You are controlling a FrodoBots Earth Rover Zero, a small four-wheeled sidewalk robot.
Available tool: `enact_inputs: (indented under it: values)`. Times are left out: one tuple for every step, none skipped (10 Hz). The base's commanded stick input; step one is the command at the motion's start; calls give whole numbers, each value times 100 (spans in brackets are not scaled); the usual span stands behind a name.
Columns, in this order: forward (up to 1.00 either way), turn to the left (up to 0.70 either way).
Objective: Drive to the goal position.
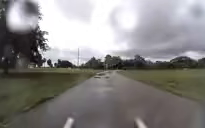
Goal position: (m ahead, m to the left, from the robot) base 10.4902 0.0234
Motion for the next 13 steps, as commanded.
enact_inputs:
  values:
    - [100, 0]
    - [100, 0]
    - [100, 0]
    - [100, 0]
    - [100, 0]
    - [100, 0]
    - [100, 0]
    - [100, 0]
    - [100, 0]
    - [100, 0]
    - [100, 0]
    - [100, 0]
    - [100, 0]
